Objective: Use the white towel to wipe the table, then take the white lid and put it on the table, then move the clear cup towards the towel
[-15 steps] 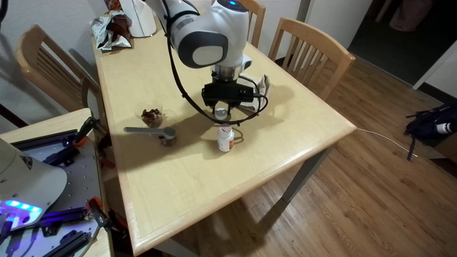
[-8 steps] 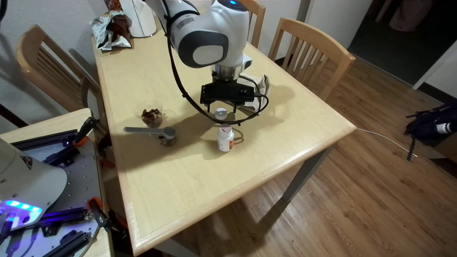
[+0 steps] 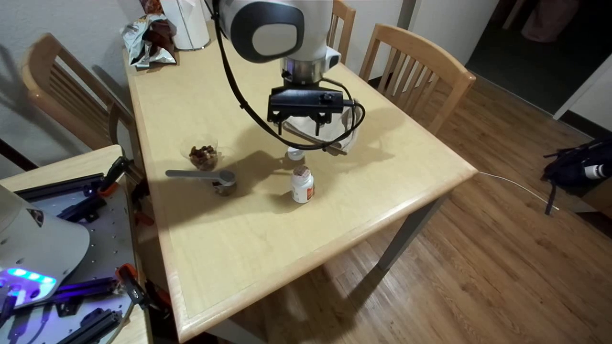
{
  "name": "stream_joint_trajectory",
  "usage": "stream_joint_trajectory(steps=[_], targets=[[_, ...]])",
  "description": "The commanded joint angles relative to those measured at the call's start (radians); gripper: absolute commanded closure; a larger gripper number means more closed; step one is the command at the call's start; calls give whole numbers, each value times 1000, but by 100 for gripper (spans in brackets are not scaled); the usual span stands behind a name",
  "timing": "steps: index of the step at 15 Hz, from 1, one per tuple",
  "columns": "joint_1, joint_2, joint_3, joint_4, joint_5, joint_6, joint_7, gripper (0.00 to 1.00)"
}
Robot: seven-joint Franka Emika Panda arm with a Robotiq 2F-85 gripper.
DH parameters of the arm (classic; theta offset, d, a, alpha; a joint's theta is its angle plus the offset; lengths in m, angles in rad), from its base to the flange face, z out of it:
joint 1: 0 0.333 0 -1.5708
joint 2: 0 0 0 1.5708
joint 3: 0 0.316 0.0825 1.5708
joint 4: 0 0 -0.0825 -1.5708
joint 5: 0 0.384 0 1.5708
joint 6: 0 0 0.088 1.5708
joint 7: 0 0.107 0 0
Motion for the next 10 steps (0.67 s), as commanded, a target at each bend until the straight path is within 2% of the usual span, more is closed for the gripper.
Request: stream_joint_trajectory(steps=[1, 5, 10], targets=[[36, -101, -20, -81, -16, -32, 89, 0], [47, -187, -16, -183, 28, -26, 176, 0], [48, -274, -5, -317, 149, -3, 195, 0]])
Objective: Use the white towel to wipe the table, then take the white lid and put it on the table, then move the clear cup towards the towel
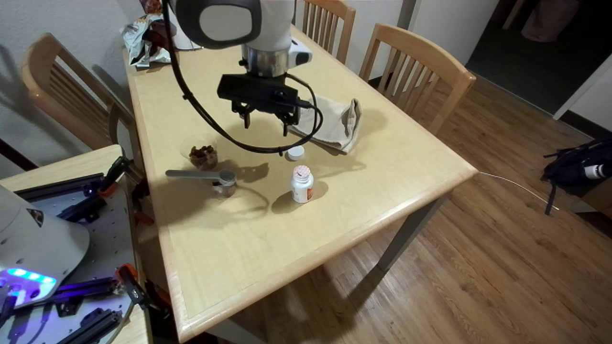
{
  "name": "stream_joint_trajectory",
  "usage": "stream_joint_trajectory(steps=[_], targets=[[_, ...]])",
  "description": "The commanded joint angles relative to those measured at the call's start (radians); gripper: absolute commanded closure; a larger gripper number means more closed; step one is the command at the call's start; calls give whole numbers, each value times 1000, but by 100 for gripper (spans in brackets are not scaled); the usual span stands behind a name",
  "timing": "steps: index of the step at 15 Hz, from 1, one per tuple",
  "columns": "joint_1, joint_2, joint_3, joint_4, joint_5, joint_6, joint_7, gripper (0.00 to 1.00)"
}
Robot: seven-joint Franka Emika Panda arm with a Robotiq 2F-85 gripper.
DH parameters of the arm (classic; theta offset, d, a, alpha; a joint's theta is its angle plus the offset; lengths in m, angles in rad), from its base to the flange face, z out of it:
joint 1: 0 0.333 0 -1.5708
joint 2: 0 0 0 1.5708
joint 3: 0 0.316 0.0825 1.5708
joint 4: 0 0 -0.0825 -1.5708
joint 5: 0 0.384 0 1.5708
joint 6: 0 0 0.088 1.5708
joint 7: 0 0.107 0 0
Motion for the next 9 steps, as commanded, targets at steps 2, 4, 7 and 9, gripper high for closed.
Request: stream_joint_trajectory(steps=[2, 4, 7, 9], targets=[[18, -103, 3, -134, 110, 36, 14, 0], [34, -125, 3, -159, 129, 29, 12, 0], [68, -158, 1, -194, 112, 5, 42, 0], [91, -193, -4, -227, 74, 0, 106, 0]])
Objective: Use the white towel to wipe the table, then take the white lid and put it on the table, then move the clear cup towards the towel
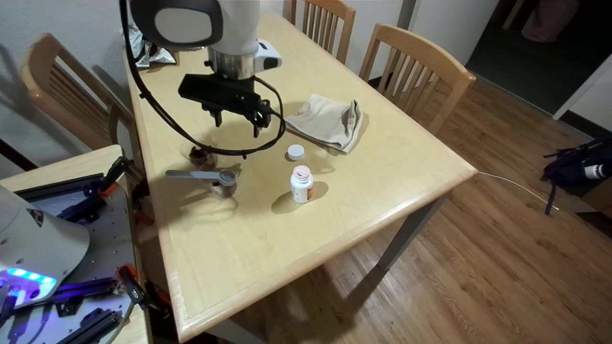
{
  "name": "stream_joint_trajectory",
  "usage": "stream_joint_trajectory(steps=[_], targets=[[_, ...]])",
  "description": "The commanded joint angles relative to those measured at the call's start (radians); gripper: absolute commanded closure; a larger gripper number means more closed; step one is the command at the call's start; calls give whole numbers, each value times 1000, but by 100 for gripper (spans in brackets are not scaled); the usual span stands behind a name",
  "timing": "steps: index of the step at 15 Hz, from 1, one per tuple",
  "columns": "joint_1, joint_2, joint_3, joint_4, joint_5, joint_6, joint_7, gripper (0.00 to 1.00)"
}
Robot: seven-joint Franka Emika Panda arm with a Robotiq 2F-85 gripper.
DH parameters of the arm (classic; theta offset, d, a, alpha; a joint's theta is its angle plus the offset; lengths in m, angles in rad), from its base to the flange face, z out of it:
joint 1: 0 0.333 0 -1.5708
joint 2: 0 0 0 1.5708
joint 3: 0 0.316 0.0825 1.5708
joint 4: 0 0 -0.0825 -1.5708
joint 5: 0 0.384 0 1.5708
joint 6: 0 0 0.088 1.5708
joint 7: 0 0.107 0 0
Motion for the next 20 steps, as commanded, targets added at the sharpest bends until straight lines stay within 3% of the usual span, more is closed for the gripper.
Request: stream_joint_trajectory(steps=[1, 4, 10, 17, 20], targets=[[43, -90, -7, -79, -55, -9, 127, 0], [66, -130, -8, -117, -99, -14, 204, 0], [82, -157, -27, -159, -158, -5, 175, 0], [84, -85, -56, -134, -69, 83, -100, 0], [86, -45, -47, -126, 61, 93, -249, 0]])
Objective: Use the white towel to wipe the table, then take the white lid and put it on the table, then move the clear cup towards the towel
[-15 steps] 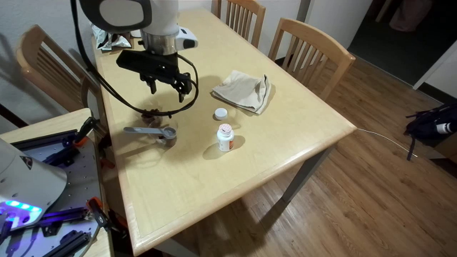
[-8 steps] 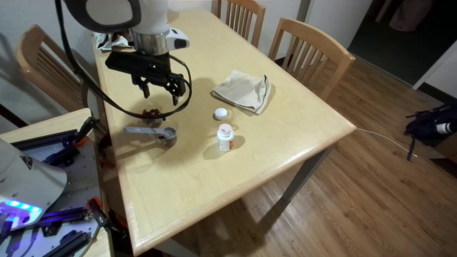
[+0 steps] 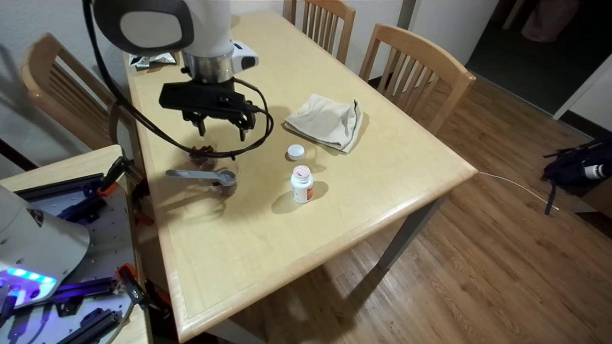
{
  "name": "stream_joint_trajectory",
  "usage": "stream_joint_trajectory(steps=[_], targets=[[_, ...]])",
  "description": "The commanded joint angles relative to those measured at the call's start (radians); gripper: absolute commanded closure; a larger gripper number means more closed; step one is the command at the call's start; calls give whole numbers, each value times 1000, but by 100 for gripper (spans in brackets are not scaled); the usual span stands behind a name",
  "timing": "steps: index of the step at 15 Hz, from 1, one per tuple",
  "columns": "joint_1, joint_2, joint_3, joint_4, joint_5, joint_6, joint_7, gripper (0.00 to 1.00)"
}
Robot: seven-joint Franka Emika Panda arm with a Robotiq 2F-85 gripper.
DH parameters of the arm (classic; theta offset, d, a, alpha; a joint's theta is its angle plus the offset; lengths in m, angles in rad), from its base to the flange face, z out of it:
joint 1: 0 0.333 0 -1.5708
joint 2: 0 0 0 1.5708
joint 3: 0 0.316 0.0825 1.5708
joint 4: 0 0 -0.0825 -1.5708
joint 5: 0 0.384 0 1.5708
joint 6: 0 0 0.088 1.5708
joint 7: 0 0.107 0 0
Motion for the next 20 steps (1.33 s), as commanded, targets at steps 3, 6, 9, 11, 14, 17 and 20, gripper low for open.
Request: stream_joint_trajectory(steps=[3, 6, 9, 11, 14, 17, 20], targets=[[6, 59, 12, 4, 177, -2, -191, 0], [-1, 70, 18, 0, 188, 0, -201, 25], [-3, 83, 20, 3, 177, -2, -199, 40], [-5, 86, 22, 2, 175, -1, -201, 54], [-7, 93, 23, 5, 170, -3, -206, 73], [-8, 102, 22, 15, 152, -6, -208, 92], [-7, 113, 25, 35, 144, 7, -236, 100]])
